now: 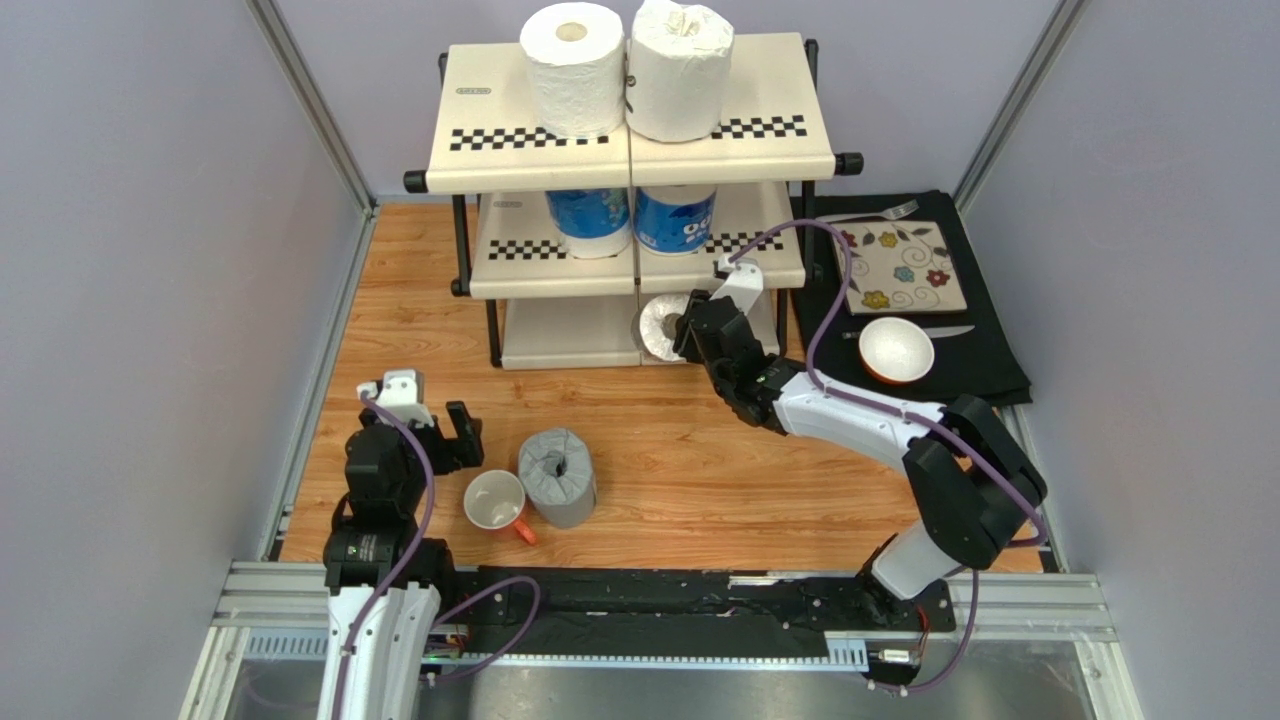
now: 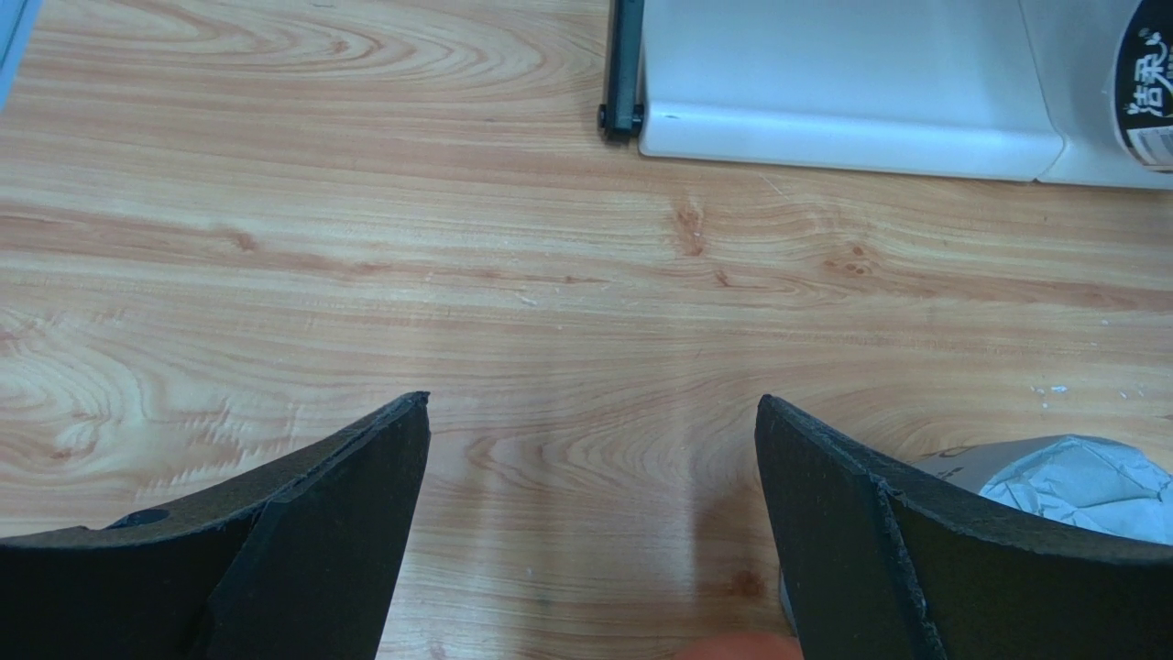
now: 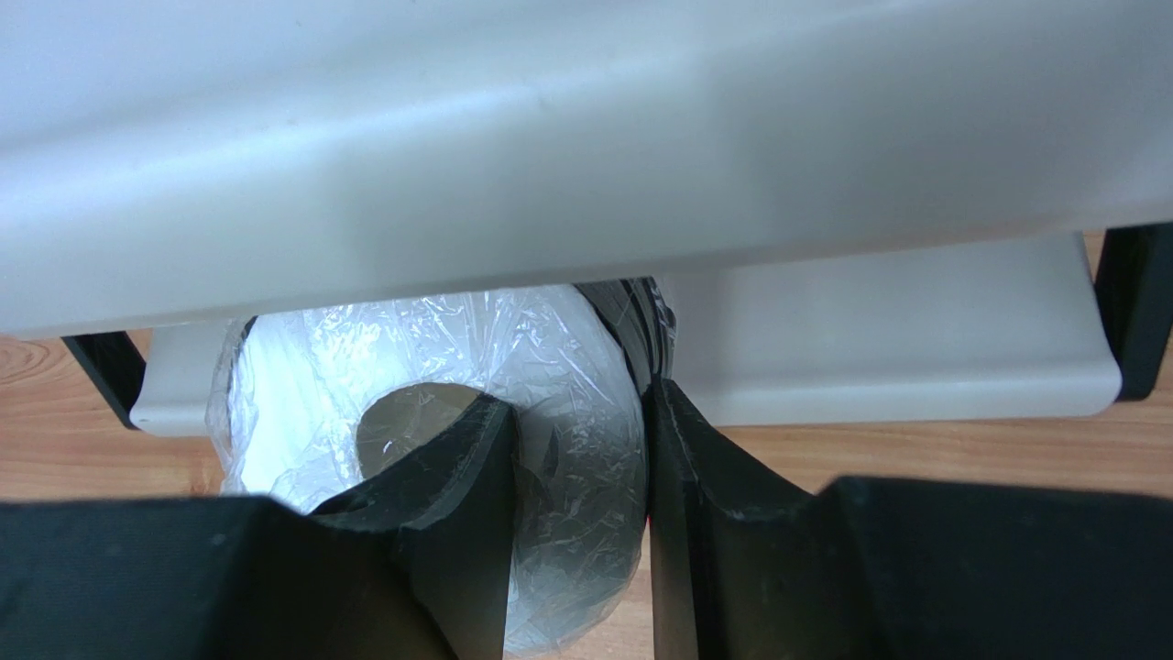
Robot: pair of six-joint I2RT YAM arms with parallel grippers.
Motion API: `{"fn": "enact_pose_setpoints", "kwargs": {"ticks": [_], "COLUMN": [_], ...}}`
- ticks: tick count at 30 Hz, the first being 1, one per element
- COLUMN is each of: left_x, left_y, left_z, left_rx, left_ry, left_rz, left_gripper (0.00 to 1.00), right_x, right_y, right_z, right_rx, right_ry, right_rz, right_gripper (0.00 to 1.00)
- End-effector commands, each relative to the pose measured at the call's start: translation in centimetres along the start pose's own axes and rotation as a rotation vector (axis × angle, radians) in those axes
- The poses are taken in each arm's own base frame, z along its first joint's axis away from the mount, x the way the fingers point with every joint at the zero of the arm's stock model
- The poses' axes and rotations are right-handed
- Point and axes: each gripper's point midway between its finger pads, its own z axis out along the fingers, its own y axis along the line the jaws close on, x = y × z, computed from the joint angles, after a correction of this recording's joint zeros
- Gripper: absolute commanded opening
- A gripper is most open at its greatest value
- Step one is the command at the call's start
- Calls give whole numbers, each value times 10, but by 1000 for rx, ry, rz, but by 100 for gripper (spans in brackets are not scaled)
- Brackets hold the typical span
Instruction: Place and organize the paper towels onto the shelf
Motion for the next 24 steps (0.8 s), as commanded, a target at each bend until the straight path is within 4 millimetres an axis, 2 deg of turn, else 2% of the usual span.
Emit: {"fn": "enact_pose_setpoints", "kwargs": {"ticks": [1, 2, 8, 19, 24], "left_x": [-5, -6, -6, -6, -5], "left_y": [1, 2, 2, 1, 1], "left_z": [0, 0, 0, 0, 1], "left_rx": [-9, -12, -11, -7, -6], "left_ry": [-30, -32, -35, -34, -32], "left_rz": [7, 7, 7, 9, 10], "left_gripper": [96, 96, 96, 96, 96], "right_x": [-48, -44, -50, -47, -43], "right_y": [24, 23, 27, 14, 12], "right_z": [13, 16, 29, 47, 55], "right_rx": [-41, -36, -31, 33, 43], "right_ry": [-179, -179, -217, -245, -217], "right_rz": [88, 86, 94, 96, 79], "right_gripper": [11, 10, 10, 10, 19]}}
